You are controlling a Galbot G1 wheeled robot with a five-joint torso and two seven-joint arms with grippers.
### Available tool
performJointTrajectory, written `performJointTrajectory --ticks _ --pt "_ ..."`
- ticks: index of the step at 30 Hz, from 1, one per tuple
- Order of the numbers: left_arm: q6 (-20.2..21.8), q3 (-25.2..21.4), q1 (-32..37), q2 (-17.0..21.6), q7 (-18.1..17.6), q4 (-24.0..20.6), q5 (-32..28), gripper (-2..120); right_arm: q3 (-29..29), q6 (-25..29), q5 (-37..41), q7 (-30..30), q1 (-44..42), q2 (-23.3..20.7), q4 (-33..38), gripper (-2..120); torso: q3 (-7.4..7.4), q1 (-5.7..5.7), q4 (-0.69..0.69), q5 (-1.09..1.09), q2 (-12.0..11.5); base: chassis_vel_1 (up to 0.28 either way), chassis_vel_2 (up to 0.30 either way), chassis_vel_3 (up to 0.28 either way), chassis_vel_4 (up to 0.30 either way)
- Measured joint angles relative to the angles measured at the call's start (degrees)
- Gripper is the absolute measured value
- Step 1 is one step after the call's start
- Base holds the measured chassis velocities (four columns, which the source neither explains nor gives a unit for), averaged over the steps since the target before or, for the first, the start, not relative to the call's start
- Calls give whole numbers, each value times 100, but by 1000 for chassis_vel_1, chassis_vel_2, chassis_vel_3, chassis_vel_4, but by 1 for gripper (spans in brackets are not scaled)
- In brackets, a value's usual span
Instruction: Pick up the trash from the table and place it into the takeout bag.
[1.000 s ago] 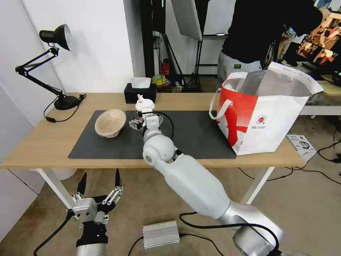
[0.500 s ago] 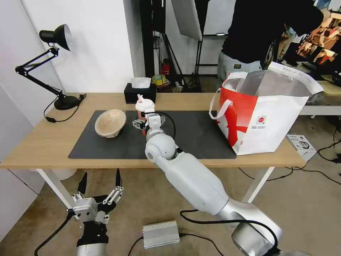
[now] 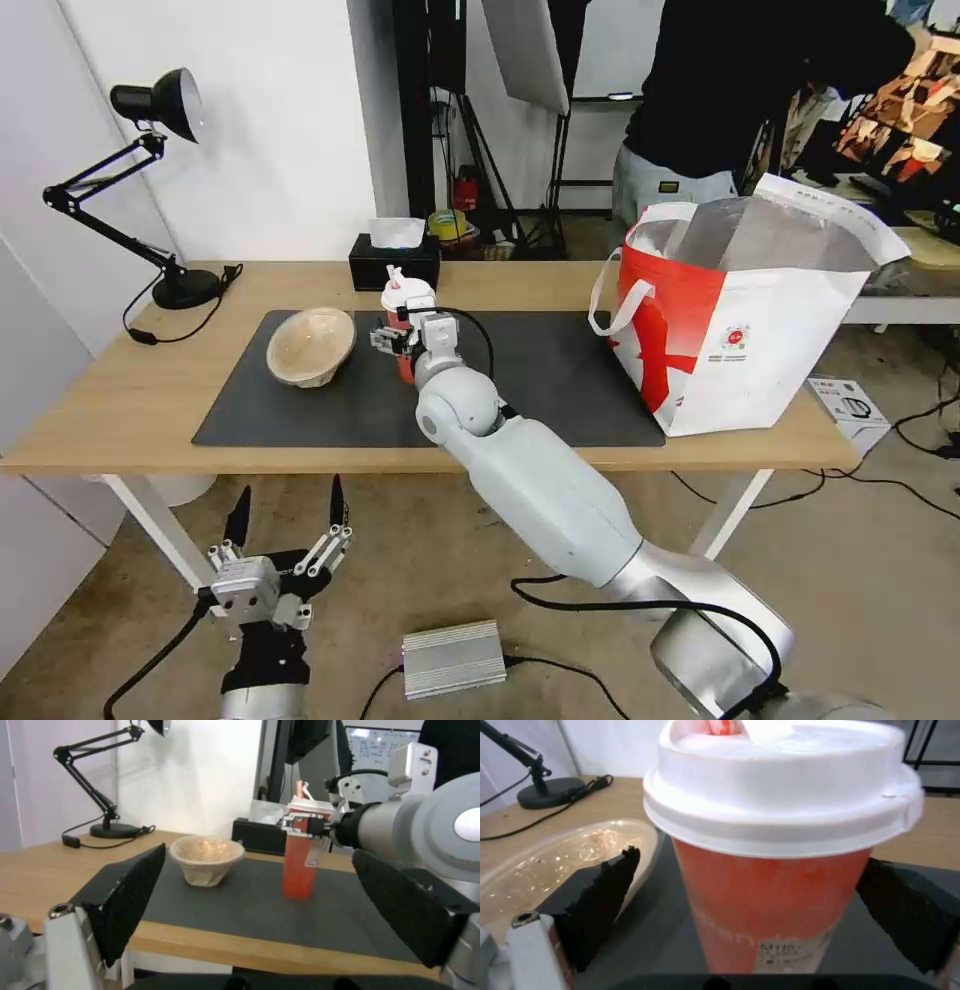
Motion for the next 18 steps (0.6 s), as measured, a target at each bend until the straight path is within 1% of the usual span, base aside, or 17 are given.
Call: performJointTrajectory --ticks 7,15,17,18 --pt "-1 9 1 0 4 12 3 100 36 92 46 -216 33 3 -228 100 0 0 0 0 0 0 0 0 0" --pt "-5 82 5 -3 17 52 59 100 48 123 53 -388 -24 8 -254 100 -1 0 0 0 0 0 0 0 0" --pt "-7 79 14 -2 17 52 61 100 49 135 82 -433 -66 6 -275 91 -1 -1 0 0 0 0 0 0 0" --pt "-7 79 14 -2 17 52 61 100 49 135 82 -433 -66 6 -275 91 -1 -1 0 0 0 0 0 0 0"
